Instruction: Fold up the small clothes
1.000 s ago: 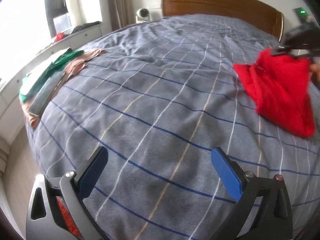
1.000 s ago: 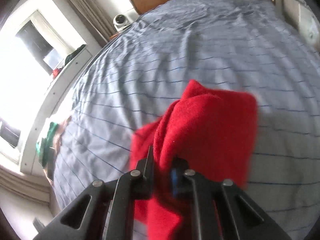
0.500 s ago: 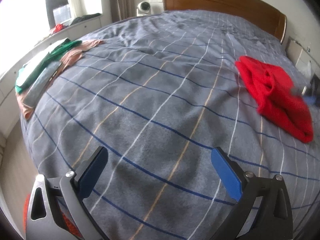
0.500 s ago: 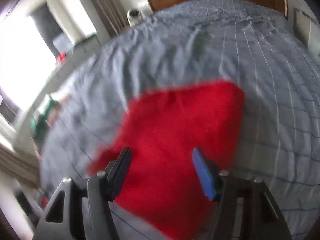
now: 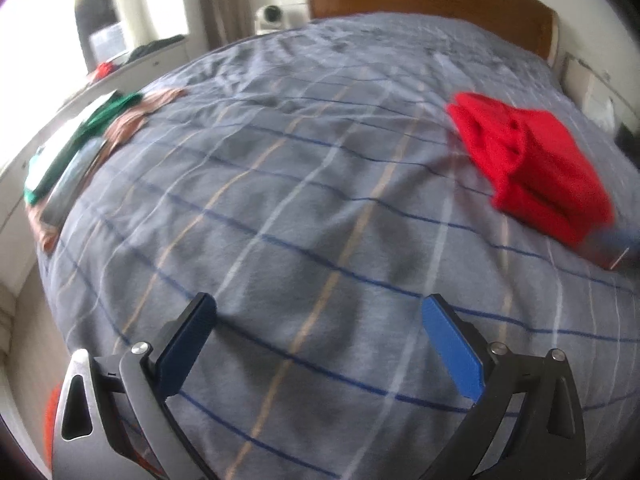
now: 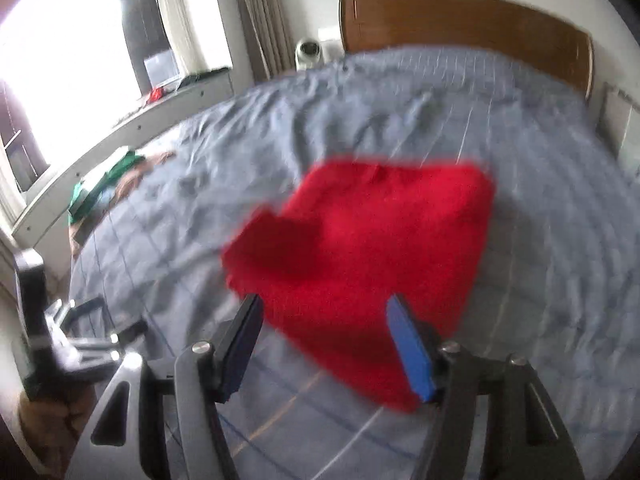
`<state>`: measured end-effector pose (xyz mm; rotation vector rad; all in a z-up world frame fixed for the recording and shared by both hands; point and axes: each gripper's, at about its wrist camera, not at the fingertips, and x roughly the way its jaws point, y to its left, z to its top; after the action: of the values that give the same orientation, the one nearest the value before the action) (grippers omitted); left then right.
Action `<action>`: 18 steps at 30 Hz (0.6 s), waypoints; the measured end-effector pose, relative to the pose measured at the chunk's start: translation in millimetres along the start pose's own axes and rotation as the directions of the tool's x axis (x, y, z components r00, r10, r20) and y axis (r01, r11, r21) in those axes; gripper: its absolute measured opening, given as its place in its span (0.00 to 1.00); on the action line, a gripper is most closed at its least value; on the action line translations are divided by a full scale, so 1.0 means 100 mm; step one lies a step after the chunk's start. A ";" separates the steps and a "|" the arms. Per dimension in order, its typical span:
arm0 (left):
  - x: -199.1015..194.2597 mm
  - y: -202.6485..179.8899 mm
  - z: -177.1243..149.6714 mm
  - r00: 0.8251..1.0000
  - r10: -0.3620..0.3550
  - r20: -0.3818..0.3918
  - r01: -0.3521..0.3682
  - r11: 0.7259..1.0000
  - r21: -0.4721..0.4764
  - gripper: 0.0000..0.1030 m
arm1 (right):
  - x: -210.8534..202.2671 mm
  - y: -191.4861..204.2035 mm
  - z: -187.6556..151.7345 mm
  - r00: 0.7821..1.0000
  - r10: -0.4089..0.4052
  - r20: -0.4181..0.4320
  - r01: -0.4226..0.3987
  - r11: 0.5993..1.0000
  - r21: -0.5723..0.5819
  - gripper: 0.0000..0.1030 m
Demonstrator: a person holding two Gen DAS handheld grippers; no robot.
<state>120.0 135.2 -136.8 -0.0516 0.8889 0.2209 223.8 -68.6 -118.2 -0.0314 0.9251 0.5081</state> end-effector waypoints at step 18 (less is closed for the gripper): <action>1.33 -1.02 1.59 0.834 -0.443 -0.330 0.470 0.883 0.003 1.00 | 0.33 -1.56 0.45 0.956 0.255 0.147 -0.293 0.773 0.563 0.76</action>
<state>344.3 80.4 -144.3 -0.2263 1.1823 -0.2857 341.3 -182.1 -145.7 0.6885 0.9980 0.4731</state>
